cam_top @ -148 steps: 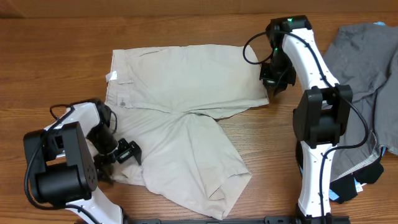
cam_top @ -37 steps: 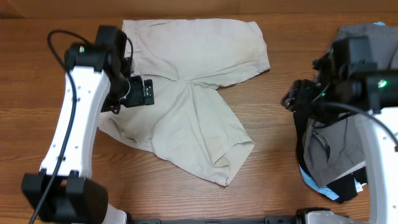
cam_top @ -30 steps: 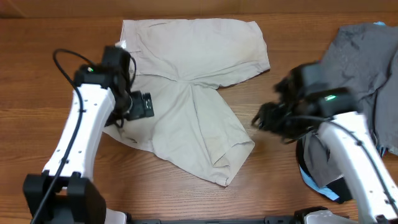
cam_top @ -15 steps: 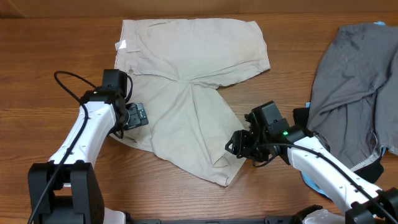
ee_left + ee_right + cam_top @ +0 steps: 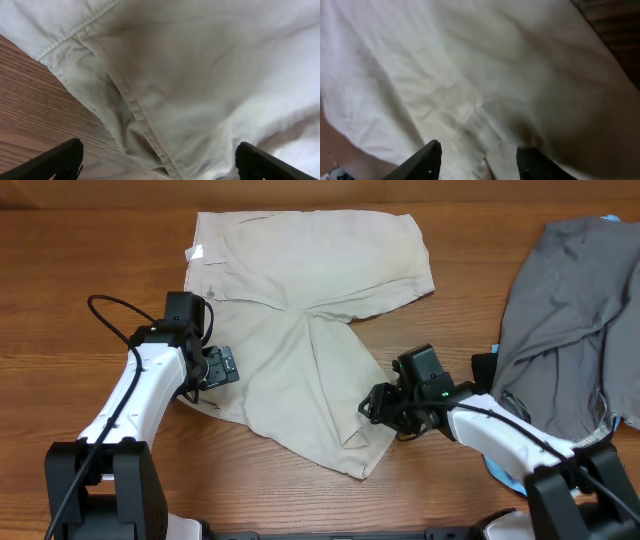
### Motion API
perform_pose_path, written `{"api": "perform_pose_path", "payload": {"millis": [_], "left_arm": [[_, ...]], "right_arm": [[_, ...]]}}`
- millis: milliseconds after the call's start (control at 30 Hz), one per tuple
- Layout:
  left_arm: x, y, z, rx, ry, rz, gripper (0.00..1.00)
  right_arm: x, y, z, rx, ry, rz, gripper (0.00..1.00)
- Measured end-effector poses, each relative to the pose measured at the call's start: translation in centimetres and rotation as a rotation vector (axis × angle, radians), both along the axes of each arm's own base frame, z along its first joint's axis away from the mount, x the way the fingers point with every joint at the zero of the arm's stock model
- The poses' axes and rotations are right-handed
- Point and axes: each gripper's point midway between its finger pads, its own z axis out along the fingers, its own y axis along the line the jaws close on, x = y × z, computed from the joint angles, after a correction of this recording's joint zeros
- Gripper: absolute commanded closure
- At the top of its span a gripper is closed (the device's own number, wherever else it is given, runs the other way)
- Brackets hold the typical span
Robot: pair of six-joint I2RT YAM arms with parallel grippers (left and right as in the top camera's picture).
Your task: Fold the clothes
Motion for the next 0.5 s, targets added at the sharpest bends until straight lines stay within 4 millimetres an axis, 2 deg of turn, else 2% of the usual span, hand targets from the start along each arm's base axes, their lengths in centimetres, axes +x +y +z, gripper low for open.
{"api": "perform_pose_path", "payload": {"millis": [100, 167, 267, 333, 500], "left_arm": [[-0.2, 0.0, 0.0, -0.001, 0.007, 0.000, 0.00], [-0.2, 0.0, 0.0, -0.001, 0.010, 0.000, 0.00], [-0.2, -0.1, 0.0, -0.003, 0.009, 0.000, 0.00], [-0.2, -0.1, 0.0, -0.004, 0.010, -0.001, 0.00], [-0.3, -0.1, 0.0, -0.003, 0.011, 0.000, 0.00]], "right_arm": [[0.6, 0.3, -0.4, 0.016, 0.007, -0.024, 0.48], [0.9, 0.6, -0.4, 0.031, 0.002, -0.033, 0.55], [1.2, 0.9, -0.6, 0.044, 0.002, -0.041, 0.84], [0.9, 0.9, -0.9, 0.044, 0.022, -0.047, 0.96], [0.3, 0.2, -1.1, 0.040, 0.062, -0.051, 0.96]]}}
